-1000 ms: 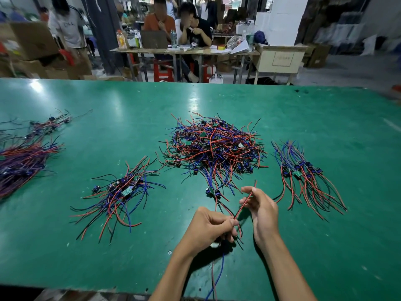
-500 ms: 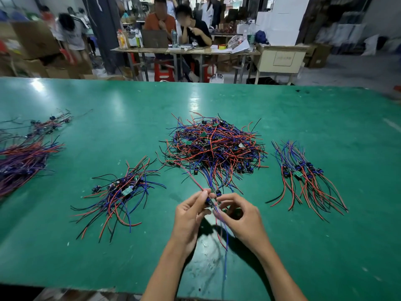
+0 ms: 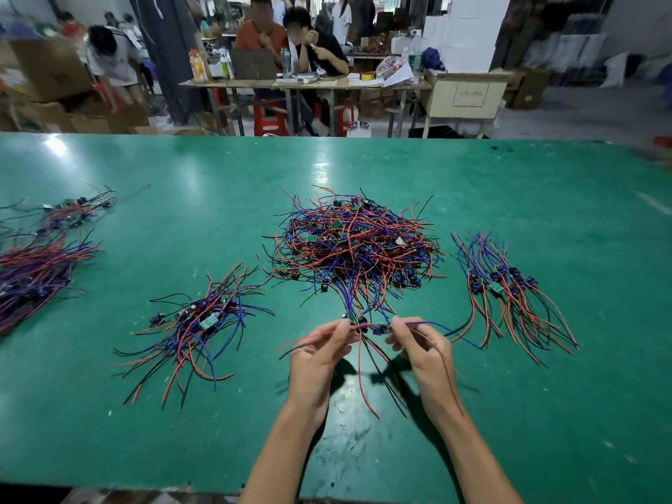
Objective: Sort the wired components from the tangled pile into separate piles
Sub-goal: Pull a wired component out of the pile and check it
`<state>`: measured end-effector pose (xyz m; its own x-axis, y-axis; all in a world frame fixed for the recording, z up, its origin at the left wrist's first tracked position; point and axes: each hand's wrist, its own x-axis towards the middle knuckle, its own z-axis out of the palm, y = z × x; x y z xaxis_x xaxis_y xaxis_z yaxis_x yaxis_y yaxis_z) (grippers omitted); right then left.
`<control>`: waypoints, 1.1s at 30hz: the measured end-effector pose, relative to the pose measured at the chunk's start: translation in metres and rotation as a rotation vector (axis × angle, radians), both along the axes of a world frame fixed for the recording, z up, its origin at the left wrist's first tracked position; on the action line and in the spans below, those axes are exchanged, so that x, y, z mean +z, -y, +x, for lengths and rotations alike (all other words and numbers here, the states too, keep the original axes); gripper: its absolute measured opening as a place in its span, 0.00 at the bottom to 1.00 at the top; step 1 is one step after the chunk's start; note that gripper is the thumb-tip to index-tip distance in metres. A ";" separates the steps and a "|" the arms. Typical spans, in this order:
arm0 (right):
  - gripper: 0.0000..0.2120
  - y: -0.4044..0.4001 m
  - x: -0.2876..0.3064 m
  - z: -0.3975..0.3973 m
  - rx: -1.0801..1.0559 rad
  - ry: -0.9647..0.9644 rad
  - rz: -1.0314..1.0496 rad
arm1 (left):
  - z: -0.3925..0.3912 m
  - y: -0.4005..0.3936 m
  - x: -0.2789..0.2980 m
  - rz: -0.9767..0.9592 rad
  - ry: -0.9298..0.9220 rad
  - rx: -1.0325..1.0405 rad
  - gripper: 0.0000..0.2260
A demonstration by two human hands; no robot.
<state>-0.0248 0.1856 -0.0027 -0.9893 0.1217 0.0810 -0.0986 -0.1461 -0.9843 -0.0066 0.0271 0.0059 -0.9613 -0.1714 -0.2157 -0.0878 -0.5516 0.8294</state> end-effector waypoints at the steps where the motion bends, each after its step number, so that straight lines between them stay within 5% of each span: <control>1: 0.08 -0.002 -0.001 0.000 -0.026 0.012 -0.040 | 0.000 0.003 0.000 0.062 0.011 0.023 0.09; 4: 0.09 -0.004 -0.005 -0.001 -0.035 0.023 -0.081 | 0.001 0.010 0.001 0.186 0.039 0.136 0.08; 6: 0.09 -0.002 -0.007 -0.003 -0.002 0.011 -0.061 | 0.002 0.012 0.002 0.066 0.075 0.282 0.08; 10: 0.11 -0.003 -0.009 -0.004 0.040 0.023 0.004 | 0.009 0.014 0.004 -0.810 -0.016 0.848 0.17; 11: 0.10 -0.004 -0.009 -0.003 0.070 0.016 0.022 | 0.011 0.013 0.007 -1.047 -0.141 0.908 0.16; 13: 0.09 -0.005 -0.007 0.000 0.144 0.002 0.061 | 0.011 0.007 0.012 -1.310 -0.367 0.710 0.09; 16: 0.09 -0.005 -0.005 0.001 0.208 -0.003 0.103 | 0.005 -0.003 0.016 -1.057 -0.339 -0.046 0.05; 18: 0.07 -0.004 -0.004 0.002 0.169 -0.020 0.077 | 0.000 -0.007 0.015 -0.932 -0.281 -0.286 0.08; 26: 0.09 0.000 -0.007 0.002 -0.022 -0.049 0.087 | 0.000 -0.012 -0.006 -0.655 -0.211 -0.317 0.07; 31: 0.09 0.002 -0.011 -0.001 -0.061 -0.023 0.033 | 0.001 -0.021 -0.010 -0.690 -0.187 -0.222 0.09; 33: 0.08 0.001 -0.013 -0.002 -0.048 -0.071 0.178 | 0.001 -0.022 -0.012 -0.705 -0.195 -0.172 0.10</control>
